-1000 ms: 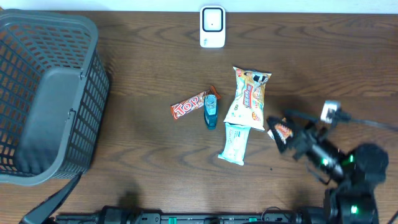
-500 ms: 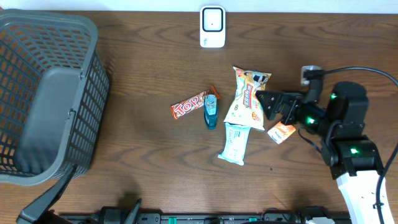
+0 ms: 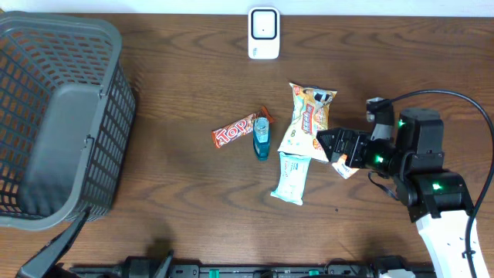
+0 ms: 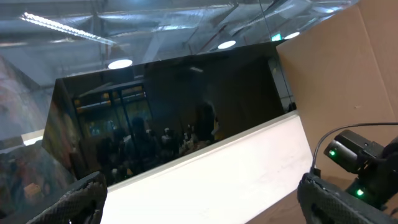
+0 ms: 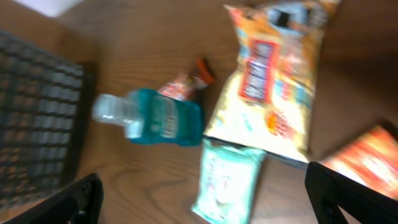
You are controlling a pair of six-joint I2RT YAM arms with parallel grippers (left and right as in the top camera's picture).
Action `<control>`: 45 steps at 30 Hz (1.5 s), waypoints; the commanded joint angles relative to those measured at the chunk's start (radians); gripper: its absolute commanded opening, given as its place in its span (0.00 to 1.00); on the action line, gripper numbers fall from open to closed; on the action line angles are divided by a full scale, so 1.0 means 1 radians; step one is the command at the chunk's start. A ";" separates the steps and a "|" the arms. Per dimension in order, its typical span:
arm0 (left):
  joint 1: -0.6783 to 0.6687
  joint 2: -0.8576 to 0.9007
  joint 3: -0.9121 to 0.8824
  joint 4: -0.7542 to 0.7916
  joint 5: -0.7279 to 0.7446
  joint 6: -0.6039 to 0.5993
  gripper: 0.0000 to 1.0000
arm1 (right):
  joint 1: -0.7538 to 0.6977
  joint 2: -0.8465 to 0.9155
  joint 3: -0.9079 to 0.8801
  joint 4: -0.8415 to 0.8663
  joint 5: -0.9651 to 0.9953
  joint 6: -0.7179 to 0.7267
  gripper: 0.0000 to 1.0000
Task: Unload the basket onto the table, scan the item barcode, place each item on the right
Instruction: 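Move the right gripper left toward the green wipes pack, then grasp the green wipes pack with the right gripper and lift it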
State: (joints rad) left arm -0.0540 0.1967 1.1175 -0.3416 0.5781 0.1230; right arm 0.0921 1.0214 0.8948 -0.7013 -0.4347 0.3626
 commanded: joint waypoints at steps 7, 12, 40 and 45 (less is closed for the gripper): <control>0.005 -0.195 -0.073 0.002 -0.074 -0.016 0.98 | 0.018 0.068 0.019 -0.026 0.130 0.011 0.99; 0.006 -0.194 -0.087 0.000 -0.167 -0.013 0.98 | 0.073 0.147 0.019 -0.027 0.122 0.018 0.99; 0.012 -0.194 -0.214 0.000 -0.412 -0.013 0.98 | 0.686 0.402 0.020 0.011 0.759 0.587 0.85; 0.012 -0.194 -0.214 0.000 -0.412 -0.012 0.98 | 0.764 0.438 0.021 0.099 0.771 0.586 0.92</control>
State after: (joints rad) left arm -0.0463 0.0044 0.9066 -0.3466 0.1764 0.1230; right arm 0.8246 1.4551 0.8970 -0.6193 0.2466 0.9047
